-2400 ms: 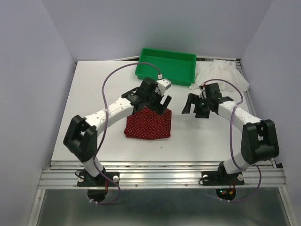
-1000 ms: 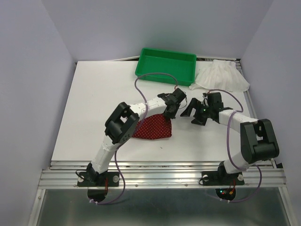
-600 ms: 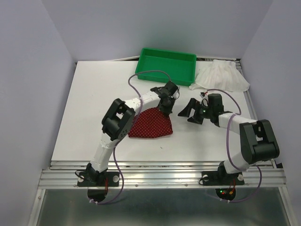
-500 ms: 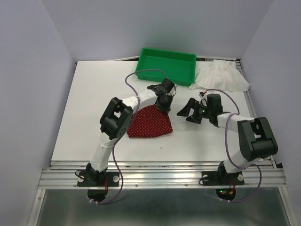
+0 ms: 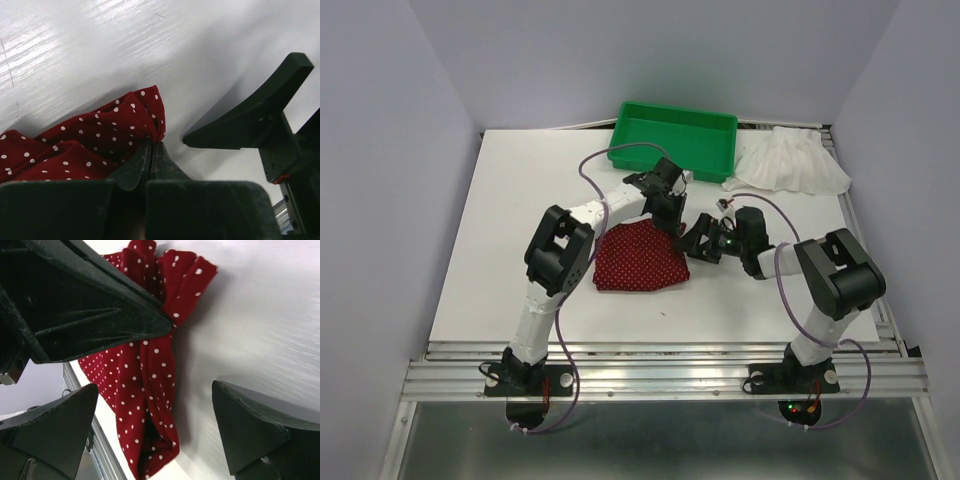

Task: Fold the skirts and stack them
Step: Neatly place the folded skirt to the corner

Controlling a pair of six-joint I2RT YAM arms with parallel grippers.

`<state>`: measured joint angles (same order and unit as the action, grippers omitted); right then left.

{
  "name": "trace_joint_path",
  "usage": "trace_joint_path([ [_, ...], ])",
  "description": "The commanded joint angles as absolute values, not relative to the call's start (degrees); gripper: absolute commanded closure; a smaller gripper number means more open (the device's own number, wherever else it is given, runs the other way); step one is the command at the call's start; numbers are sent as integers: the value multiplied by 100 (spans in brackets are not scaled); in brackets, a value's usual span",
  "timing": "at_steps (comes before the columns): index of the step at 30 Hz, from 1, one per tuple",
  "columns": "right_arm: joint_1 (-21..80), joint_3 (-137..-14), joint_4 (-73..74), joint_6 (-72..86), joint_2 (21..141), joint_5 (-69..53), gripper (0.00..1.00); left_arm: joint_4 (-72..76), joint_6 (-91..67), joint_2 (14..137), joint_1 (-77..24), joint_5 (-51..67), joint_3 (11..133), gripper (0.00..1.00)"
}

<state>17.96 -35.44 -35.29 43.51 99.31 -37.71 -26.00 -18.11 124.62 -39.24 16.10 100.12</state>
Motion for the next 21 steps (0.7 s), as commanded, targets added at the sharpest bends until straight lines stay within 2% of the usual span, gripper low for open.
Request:
trace_joint_path([
  [1,2004,-3779,-4333,4491,10063,-3656,0,-2575,-1828,11997,-3850,1819,10336,100],
  [8,2206,-3586,-5000,4991,10423,-3270,0,-2330,-2092,11979,-3604,2074,10257,100],
  [21,2373,-3489,-5519,5598,11004,-3691,3,-2206,-2188,12076,-3349,2145,10485,100],
])
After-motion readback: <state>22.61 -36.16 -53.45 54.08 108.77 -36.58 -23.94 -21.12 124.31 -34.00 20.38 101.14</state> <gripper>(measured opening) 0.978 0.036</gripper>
